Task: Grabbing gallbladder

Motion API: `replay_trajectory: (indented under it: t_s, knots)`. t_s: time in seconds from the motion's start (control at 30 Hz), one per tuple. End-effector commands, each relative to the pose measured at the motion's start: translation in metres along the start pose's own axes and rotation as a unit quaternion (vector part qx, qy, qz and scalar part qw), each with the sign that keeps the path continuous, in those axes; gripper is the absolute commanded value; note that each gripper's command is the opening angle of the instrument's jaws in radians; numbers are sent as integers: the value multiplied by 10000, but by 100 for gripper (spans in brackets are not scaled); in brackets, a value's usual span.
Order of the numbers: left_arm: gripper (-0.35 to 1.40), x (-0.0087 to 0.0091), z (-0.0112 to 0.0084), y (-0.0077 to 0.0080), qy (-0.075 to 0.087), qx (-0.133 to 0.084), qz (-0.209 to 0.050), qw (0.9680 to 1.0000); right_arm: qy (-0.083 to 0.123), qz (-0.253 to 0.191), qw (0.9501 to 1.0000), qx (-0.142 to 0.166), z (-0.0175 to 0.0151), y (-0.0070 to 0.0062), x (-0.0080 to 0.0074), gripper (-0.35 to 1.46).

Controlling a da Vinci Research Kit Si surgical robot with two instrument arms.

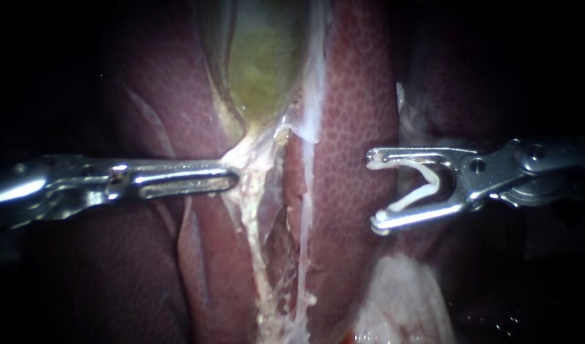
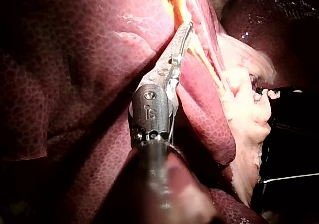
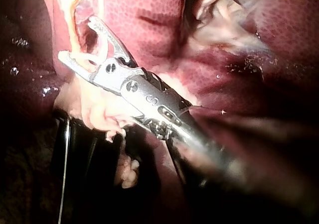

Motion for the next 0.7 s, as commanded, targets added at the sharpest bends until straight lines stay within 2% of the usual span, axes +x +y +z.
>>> replay_trajectory:
  t_s: [0.03,0.27,0.7]
  knots:
    - [-35,-4,-3,-2,-20,5,8,10000,0,1,10000,-2,0,0,0,60]
    - [-35,-25,-19,-1,-128,2,43,9999,0,0,10000,-3,0,1,-1,60]
    - [-35,-28,-23,-4,-142,-14,62,9999,0,0,10000,-5,1,1,-1,60]
